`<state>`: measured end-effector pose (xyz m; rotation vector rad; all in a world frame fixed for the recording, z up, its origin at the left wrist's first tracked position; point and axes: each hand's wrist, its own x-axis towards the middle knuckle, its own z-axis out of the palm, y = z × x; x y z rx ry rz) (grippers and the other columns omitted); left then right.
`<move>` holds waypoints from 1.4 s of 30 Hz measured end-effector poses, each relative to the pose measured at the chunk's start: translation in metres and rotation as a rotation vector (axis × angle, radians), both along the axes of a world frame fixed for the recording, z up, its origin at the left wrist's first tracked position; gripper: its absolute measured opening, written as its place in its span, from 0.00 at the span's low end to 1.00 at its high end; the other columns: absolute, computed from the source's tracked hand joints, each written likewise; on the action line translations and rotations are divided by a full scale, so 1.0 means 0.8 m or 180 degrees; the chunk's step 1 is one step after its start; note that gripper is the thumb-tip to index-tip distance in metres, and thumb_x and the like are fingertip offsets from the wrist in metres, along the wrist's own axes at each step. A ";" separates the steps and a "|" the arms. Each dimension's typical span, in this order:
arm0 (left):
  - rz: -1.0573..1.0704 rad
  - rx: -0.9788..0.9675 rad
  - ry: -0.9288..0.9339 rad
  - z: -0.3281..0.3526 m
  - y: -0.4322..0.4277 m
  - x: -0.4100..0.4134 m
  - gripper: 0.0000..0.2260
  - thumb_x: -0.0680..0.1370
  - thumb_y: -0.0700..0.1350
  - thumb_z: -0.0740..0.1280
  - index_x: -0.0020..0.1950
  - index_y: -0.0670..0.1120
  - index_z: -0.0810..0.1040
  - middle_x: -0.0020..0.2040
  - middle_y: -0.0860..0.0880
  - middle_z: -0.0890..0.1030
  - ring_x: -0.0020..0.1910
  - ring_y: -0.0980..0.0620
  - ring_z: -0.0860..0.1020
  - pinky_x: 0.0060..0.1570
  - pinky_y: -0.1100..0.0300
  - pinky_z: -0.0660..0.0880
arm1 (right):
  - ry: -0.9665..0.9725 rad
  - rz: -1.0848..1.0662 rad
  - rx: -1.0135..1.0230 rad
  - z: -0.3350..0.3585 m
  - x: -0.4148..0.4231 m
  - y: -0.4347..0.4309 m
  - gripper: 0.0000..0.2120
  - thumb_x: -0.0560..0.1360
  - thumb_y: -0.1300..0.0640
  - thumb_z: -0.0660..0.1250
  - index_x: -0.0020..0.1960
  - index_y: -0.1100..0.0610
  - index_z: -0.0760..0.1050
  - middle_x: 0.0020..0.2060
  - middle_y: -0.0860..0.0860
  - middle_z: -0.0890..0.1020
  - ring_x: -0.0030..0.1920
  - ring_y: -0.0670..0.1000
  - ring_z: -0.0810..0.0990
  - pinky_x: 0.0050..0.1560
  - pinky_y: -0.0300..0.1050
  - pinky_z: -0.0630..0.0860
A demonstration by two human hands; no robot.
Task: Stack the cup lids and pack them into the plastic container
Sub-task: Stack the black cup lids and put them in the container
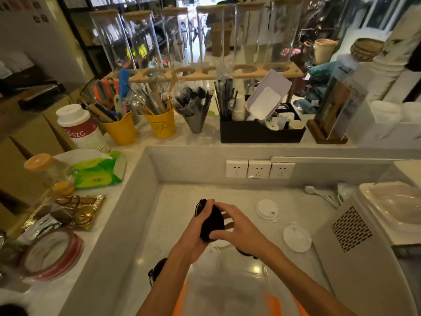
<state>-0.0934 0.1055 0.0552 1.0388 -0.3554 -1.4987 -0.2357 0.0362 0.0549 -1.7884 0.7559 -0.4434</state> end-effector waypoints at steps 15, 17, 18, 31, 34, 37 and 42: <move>0.0344 0.0194 0.0402 -0.005 0.024 0.002 0.10 0.69 0.45 0.79 0.49 0.46 0.85 0.51 0.42 0.81 0.50 0.41 0.79 0.41 0.48 0.77 | 0.2670 0.0119 -0.0335 -0.090 -0.058 -0.073 0.36 0.80 0.49 0.67 0.81 0.54 0.53 0.79 0.55 0.60 0.78 0.57 0.62 0.76 0.52 0.63; 0.0356 0.0133 0.0457 -0.002 0.029 0.007 0.12 0.67 0.45 0.80 0.49 0.46 0.85 0.51 0.42 0.81 0.51 0.41 0.78 0.40 0.48 0.77 | 0.2888 0.0338 -0.0373 -0.119 -0.064 -0.059 0.40 0.78 0.47 0.68 0.82 0.52 0.50 0.79 0.55 0.59 0.77 0.60 0.61 0.75 0.54 0.64; 0.0341 0.0104 0.0472 -0.001 0.031 0.008 0.13 0.67 0.45 0.80 0.48 0.46 0.85 0.50 0.42 0.81 0.52 0.41 0.77 0.40 0.49 0.76 | 0.2997 0.0349 -0.0530 -0.132 -0.067 -0.051 0.41 0.77 0.46 0.69 0.82 0.50 0.49 0.78 0.55 0.60 0.76 0.60 0.61 0.73 0.54 0.66; 0.0559 0.0028 0.0405 -0.008 0.032 0.000 0.16 0.71 0.56 0.76 0.52 0.49 0.83 0.55 0.42 0.76 0.53 0.41 0.76 0.47 0.46 0.78 | 0.0810 -0.0491 0.1504 -0.077 -0.070 -0.049 0.41 0.72 0.50 0.77 0.77 0.53 0.59 0.64 0.57 0.77 0.61 0.55 0.81 0.64 0.53 0.79; 0.0500 -0.0054 -0.0194 -0.008 0.026 -0.008 0.21 0.74 0.62 0.68 0.61 0.50 0.80 0.65 0.41 0.76 0.60 0.41 0.79 0.55 0.42 0.80 | 0.0786 0.0073 0.1310 -0.024 -0.059 -0.038 0.42 0.69 0.37 0.75 0.75 0.54 0.62 0.57 0.54 0.83 0.54 0.49 0.86 0.60 0.46 0.82; 0.0321 -0.0167 -0.0789 0.002 0.023 -0.019 0.31 0.69 0.68 0.70 0.66 0.53 0.78 0.67 0.42 0.80 0.61 0.41 0.82 0.62 0.37 0.76 | 0.0839 0.0272 0.1070 0.020 -0.039 -0.024 0.42 0.67 0.32 0.72 0.72 0.51 0.63 0.53 0.53 0.85 0.51 0.48 0.87 0.57 0.45 0.83; 0.0282 -0.0382 -0.1135 0.012 0.022 -0.025 0.35 0.65 0.72 0.71 0.68 0.57 0.77 0.66 0.44 0.80 0.61 0.42 0.82 0.54 0.46 0.83 | 0.1020 0.0230 0.0818 0.049 -0.026 -0.008 0.38 0.69 0.33 0.71 0.69 0.53 0.64 0.49 0.54 0.87 0.51 0.50 0.87 0.59 0.48 0.82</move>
